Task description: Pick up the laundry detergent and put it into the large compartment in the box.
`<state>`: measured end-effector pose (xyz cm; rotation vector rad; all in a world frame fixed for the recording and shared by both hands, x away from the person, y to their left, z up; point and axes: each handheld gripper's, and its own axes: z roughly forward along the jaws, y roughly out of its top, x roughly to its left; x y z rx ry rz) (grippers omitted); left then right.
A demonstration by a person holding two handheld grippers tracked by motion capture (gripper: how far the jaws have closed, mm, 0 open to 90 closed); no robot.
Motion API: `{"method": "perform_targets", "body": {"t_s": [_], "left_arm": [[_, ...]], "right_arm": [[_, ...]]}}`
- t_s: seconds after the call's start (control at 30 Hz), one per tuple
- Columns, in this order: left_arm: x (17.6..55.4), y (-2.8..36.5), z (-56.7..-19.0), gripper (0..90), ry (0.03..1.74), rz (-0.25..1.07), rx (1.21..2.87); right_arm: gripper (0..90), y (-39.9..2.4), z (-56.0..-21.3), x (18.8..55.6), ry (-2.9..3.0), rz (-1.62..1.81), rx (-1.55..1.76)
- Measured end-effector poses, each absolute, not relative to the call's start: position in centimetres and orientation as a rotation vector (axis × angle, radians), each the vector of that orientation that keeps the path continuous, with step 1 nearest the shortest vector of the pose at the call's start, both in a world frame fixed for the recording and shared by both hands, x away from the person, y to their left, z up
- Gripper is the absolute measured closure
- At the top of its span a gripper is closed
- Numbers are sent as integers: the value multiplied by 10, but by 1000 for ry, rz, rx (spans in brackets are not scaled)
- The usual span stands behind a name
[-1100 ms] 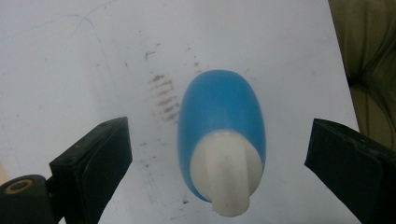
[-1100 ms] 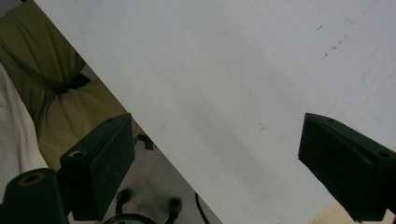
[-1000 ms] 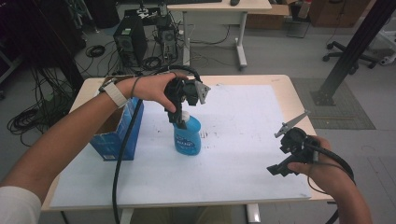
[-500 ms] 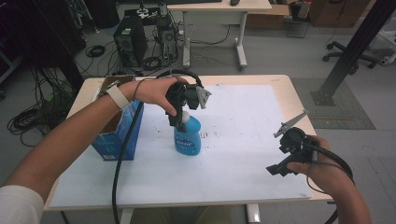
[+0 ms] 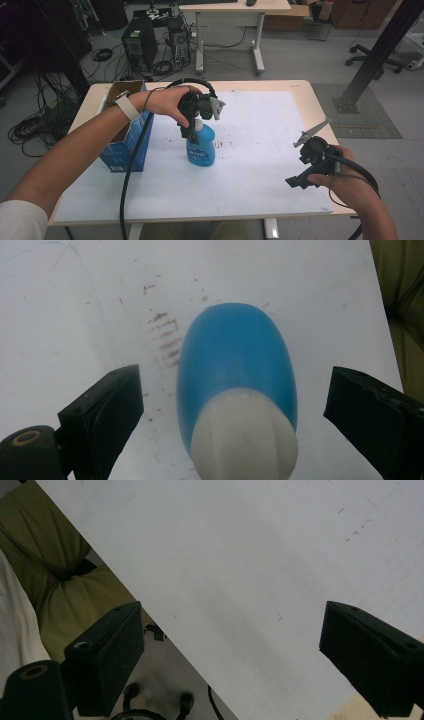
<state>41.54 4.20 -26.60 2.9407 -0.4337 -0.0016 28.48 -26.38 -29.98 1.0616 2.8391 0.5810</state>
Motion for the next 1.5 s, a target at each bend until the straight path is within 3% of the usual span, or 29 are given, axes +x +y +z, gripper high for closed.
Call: {"method": "perform_targets", "body": {"t_s": [1.2,1.5], "left_arm": [[419,43,-286,139,-416,6,2965],[418,43,-287,222,-428,-9,2963]], "right_arm": [[109,-266,-301,283,2835,585,1069],[109,-265,-302,284,2837,585,1067]]}}
